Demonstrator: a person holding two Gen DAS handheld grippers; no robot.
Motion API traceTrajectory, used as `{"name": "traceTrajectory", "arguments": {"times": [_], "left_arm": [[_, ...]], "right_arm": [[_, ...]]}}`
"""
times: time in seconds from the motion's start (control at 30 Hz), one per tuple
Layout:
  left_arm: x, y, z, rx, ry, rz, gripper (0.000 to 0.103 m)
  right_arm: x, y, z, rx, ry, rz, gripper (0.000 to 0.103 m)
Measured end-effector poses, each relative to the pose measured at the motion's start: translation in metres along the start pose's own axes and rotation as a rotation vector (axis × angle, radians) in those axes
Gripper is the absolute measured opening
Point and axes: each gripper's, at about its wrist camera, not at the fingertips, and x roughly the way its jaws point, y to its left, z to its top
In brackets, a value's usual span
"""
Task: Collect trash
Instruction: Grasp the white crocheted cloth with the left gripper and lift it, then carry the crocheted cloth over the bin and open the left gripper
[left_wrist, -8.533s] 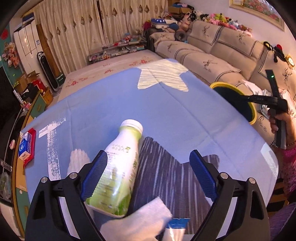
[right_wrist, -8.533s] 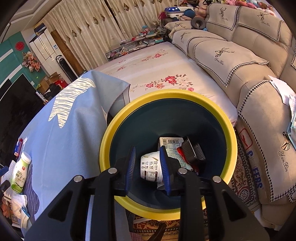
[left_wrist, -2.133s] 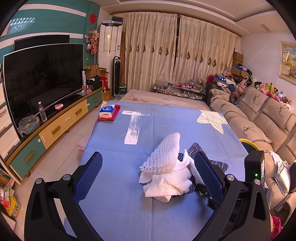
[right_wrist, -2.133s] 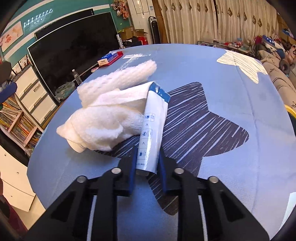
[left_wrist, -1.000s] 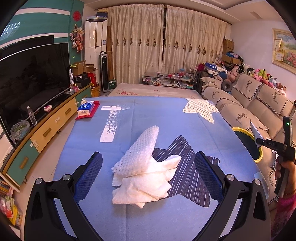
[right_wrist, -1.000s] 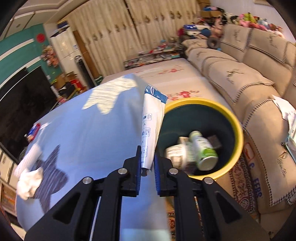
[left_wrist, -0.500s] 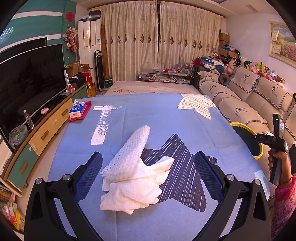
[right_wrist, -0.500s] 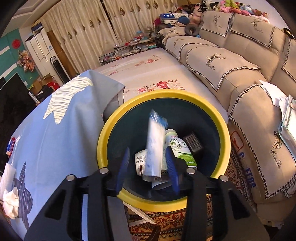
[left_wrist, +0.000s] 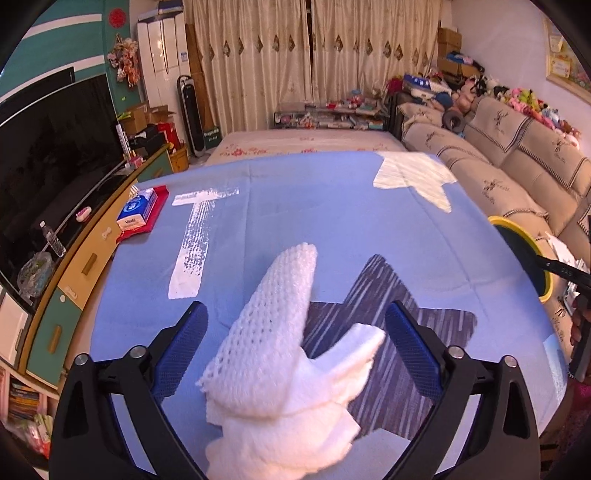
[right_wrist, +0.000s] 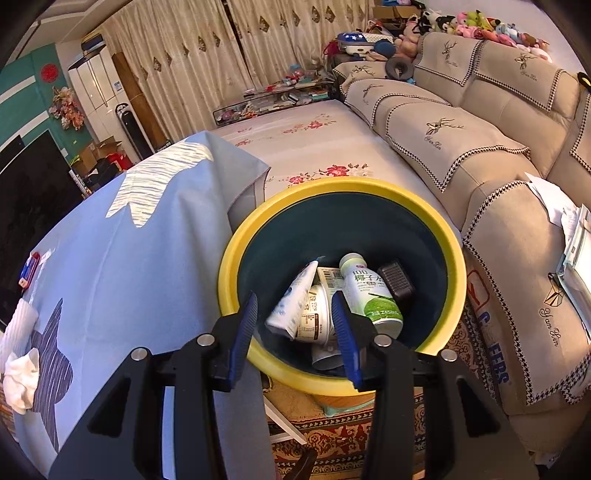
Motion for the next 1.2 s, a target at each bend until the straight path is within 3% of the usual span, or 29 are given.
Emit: {"name": "traceTrajectory", "arguments": {"times": [0.43, 0.53, 0.7, 0.87, 1.2], "left_arm": [[0.057, -0.002, 0.018, 0.085, 0.174, 0.044, 0.076], [0.066, -0.004, 0.018, 0.096, 0.205, 0.043, 0.067], [0.078, -0.002, 0.02, 0.084, 0.239, 0.026, 0.043], [0.072, 0.003, 0.024, 0.085, 0.221, 0.029, 0.014], [0.027, -0.017, 0.053, 0.138, 0.089, 0.041, 0.014]], "right_arm": [[0.002, 0.01, -0.002, -0.016, 0.019, 0.031, 0.04], [0.003, 0.009, -0.003, -0.014, 0.022, 0.037, 0.04], [0.003, 0.007, -0.003, -0.012, 0.024, 0.044, 0.04], [0.002, 0.005, -0.005, -0.011, 0.026, 0.052, 0.04], [-0.011, -0.004, -0.011, 0.003, 0.004, 0.073, 0.04]]}}
